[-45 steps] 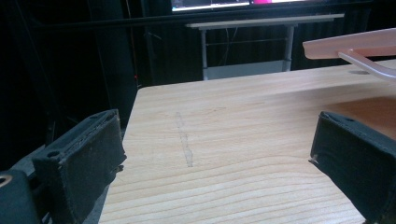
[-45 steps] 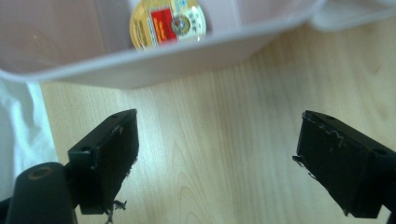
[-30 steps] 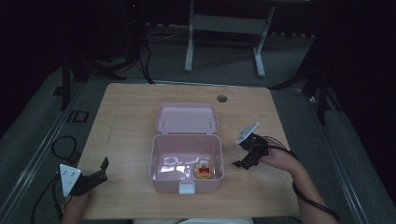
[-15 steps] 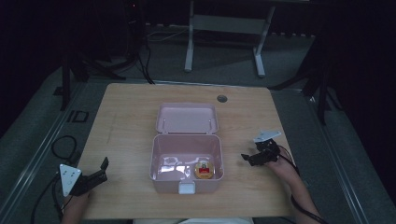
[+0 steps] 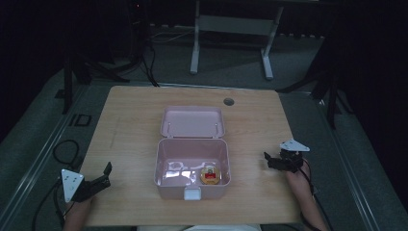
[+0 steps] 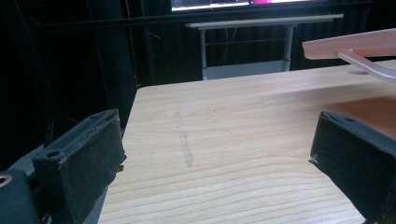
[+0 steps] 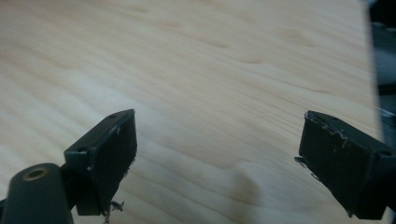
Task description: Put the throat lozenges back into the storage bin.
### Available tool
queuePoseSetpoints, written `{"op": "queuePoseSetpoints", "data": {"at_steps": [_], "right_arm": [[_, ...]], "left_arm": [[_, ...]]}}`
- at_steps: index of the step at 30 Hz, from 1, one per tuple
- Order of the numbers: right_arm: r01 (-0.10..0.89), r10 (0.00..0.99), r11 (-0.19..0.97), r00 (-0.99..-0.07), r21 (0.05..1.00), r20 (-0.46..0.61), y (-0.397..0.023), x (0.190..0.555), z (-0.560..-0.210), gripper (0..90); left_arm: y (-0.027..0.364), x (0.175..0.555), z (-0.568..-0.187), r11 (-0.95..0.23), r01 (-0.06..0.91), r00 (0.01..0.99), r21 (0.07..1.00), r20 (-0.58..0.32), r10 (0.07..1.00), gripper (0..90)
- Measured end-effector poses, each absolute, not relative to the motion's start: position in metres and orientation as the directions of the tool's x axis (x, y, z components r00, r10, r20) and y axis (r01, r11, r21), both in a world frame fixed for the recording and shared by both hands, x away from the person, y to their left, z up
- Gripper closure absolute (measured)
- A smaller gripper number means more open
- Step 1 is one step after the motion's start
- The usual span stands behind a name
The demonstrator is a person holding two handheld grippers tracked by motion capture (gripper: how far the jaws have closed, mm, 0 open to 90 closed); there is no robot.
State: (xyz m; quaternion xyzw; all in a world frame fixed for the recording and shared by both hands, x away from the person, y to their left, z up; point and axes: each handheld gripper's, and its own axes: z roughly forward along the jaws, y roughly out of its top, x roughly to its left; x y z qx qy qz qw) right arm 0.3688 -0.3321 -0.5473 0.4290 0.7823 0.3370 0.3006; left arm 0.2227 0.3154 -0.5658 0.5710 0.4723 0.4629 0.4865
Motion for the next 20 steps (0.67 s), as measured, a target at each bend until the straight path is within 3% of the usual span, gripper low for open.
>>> {"op": "queuePoseSetpoints", "data": {"at_steps": [7,20], "right_arm": [[0.484,0.953,0.254,-0.271,0.837,-0.132,-0.349,0.363,-0.547,11.2],[0.489,0.963,0.214,-0.253,0.846,-0.098,-0.357,0.364,-0.55,11.3]], "left_arm": [[0.316,0.223,-0.566,-0.076,0.091,0.126,0.993,0.065,0.99,3.1],[0.316,0.223,-0.566,-0.073,0.088,0.13,0.993,0.061,0.99,3.1]]}}
